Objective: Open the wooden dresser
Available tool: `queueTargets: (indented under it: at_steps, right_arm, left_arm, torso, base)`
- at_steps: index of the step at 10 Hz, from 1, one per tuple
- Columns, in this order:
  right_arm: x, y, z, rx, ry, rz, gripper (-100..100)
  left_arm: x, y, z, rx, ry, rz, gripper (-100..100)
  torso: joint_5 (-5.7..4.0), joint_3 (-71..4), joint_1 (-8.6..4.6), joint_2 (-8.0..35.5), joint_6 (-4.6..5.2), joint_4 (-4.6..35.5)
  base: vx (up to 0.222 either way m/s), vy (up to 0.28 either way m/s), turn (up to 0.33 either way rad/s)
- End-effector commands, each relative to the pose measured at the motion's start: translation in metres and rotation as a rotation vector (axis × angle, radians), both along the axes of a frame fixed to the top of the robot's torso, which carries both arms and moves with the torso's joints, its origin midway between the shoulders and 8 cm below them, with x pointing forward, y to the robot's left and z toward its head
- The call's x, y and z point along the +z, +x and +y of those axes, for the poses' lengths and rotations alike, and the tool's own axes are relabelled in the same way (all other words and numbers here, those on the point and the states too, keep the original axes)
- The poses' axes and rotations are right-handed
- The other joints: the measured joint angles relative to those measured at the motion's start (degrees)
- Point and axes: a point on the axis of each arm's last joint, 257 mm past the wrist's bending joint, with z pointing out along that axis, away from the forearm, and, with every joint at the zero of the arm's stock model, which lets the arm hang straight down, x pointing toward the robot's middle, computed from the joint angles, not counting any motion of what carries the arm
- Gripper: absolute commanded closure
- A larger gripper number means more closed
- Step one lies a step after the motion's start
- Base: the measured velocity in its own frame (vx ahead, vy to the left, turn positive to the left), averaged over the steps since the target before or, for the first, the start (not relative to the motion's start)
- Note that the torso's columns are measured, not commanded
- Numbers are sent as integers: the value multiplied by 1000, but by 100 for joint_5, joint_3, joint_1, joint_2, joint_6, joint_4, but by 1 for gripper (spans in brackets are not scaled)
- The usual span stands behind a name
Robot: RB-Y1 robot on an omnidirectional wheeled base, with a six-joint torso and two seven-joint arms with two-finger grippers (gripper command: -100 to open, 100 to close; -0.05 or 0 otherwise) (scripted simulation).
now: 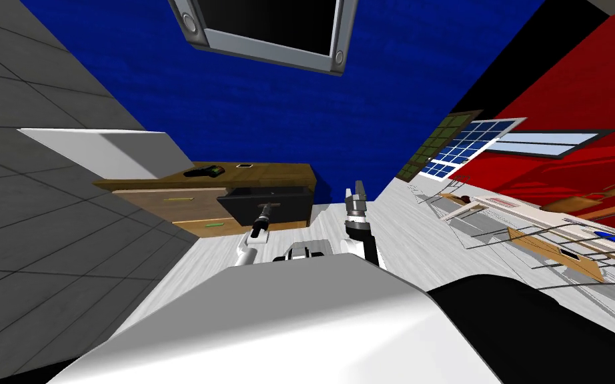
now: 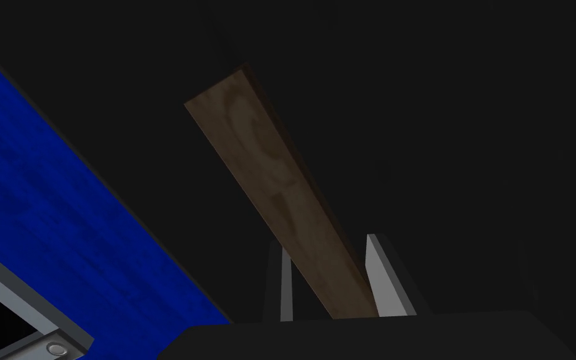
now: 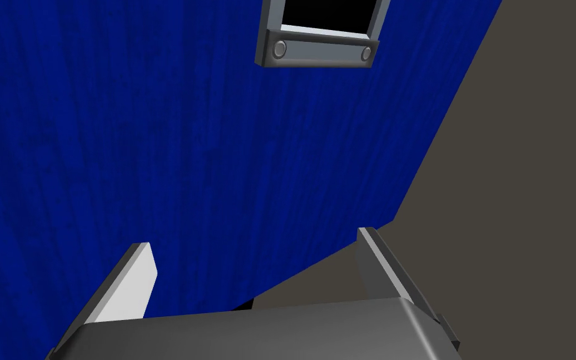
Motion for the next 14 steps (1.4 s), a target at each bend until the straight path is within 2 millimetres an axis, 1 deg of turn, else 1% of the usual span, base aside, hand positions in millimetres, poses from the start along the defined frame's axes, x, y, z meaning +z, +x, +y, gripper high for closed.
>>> queueTargets:
  at_steps: [1, 2, 3, 4, 5, 6, 7, 8, 9, 10, 11, 12, 13, 14]
  right_arm:
    - [0, 0, 0, 0, 0, 0, 0]
    - [0, 0, 0, 0, 0, 0, 0]
    - [0, 0, 0, 0, 0, 0, 0]
    - [0, 0, 0, 0, 0, 0, 0]
    - [0, 0, 0, 0, 0, 0, 0]
    - [0, 0, 0, 0, 0, 0, 0]
    - [0, 0, 0, 0, 0, 0, 0]
    - [0, 0, 0, 0, 0, 0, 0]
    - [0, 0, 0, 0, 0, 0, 0]
    - [0, 0, 0, 0, 0, 0, 0]
    - [0, 0, 0, 0, 0, 0, 0]
    - [0, 0, 0, 0, 0, 0, 0]
    - [0, 0, 0, 0, 0, 0, 0]
    - [0, 0, 0, 0, 0, 0, 0]
  left_arm:
    - [8, 14, 17, 26, 21, -27, 100]
    - [3, 18, 13, 19, 18, -14, 100]
    - [12, 25, 29, 48, 27, -38, 100]
    - [11, 32, 24, 39, 23, -32, 100]
    - [3, 30, 23, 39, 22, -16, 100]
    - [12, 40, 37, 65, 27, -39, 100]
    - [6, 42, 34, 59, 23, -23, 100]
    - [16, 50, 48, 87, 27, -46, 100]
    - [10, 53, 43, 80, 22, -30, 100]
    - [21, 58, 60, 113, 26, -59, 100]
    - [18, 62, 54, 106, 21, -47, 100]
    - [25, 67, 69, 139, 21, -64, 100]
    - [20, 74, 59, 124, 11, -43, 100]
    - [24, 77, 73, 159, 8, -56, 100]
  torso:
    - [4, -10, 1, -16, 4, -9]
    - [8, -7, 1, -9, 14, -14]
    - [7, -2, 2, -3, 11, -10]
    - [4, 8, 1, 14, 5, -2]
    - [2, 7, 0, 9, 2, 1]
    - [4, -3, 2, -7, -1, -7]
    - [5, -1, 10, -1, 0, -4]
    - [6, 6, 8, 9, -4, -5]
    - [2, 12, 0, 20, -5, 2]
    - [3, 12, -4, 18, -2, 2]
    - [-1, 12, 0, 20, -4, 10]
    - [-4, 13, -3, 20, -1, 16]
    - [-2, 20, -10, 33, -2, 12]
    - [-4, 17, -20, 25, 10, 15]
  base:
    - [-83, 5, -145]
    - [-109, 13, -79]
    - [-140, 8, -146]
    - [-108, 13, -68]
    - [-49, 12, 5]
    - [-90, 23, -132]
    - [-114, 17, -87]
    - [-142, -11, -152]
    - [-122, -5, -54]
    - [-128, 8, -138]
    - [-119, 17, -65]
    - [-153, 5, -139]
    - [-130, -5, -48]
    - [-152, -7, -139]
